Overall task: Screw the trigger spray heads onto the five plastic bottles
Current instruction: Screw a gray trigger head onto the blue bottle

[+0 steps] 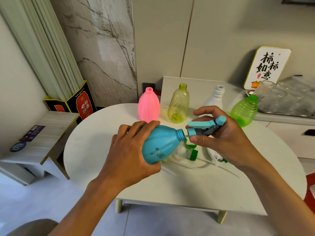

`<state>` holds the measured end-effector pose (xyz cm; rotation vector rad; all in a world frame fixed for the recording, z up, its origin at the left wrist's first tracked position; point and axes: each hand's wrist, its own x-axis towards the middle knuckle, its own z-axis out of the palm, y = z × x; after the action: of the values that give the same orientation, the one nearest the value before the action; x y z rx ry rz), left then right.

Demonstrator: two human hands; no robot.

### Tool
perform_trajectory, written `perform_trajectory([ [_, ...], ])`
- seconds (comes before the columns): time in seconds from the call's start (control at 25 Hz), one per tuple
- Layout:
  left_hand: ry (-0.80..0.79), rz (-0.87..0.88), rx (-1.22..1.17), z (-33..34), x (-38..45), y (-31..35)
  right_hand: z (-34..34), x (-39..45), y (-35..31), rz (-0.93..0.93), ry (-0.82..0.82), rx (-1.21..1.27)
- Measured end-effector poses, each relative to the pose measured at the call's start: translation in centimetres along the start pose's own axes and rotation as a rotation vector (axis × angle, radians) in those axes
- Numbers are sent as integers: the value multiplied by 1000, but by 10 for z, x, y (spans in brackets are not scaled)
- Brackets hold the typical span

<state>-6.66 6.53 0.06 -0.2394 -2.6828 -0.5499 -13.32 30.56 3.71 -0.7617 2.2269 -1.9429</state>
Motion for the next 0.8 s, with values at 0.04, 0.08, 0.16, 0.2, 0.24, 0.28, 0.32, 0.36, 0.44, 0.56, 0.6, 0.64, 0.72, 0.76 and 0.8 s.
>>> perform_trajectory([
  [0.04,-13,8,5,0,0,1,2,-1,1,-19,-15,-67],
  [0.08,-25,13,9,0,-1,2,4,-2,1,-42,-33,-130],
  [0.16,-39,18,15,0,-1,2,8,-2,3,-82,-60,-200],
  [0.2,-40,18,14,0,-1,2,9,-2,3,-89,-63,-200],
  [0.24,-38,19,9,0,-1,2,9,-2,2,-92,-64,-189],
  [0.28,-35,21,2,-1,-1,2,9,-3,2,-94,-70,-177],
  [0.32,-35,25,-3,-1,-2,2,10,-3,2,-94,-81,-172],
  [0.36,-37,31,-5,-1,-3,3,10,-4,2,-92,-98,-175],
  [0.44,-46,37,-1,-1,-2,3,10,-4,3,-79,-139,-205],
  [0.56,-49,36,5,-2,-3,1,7,-3,4,-53,-172,-244],
  [0.6,-52,36,8,-2,-3,1,7,-3,5,-40,-164,-242],
  [0.64,-54,38,14,-2,-4,1,6,-3,5,-19,-145,-231],
  [0.72,-55,43,21,-1,-4,2,7,-3,5,23,-95,-204],
  [0.76,-56,43,20,-2,-4,2,8,-3,5,38,-76,-202],
  [0.8,-54,43,18,-2,-4,2,9,-3,5,46,-61,-205],
])
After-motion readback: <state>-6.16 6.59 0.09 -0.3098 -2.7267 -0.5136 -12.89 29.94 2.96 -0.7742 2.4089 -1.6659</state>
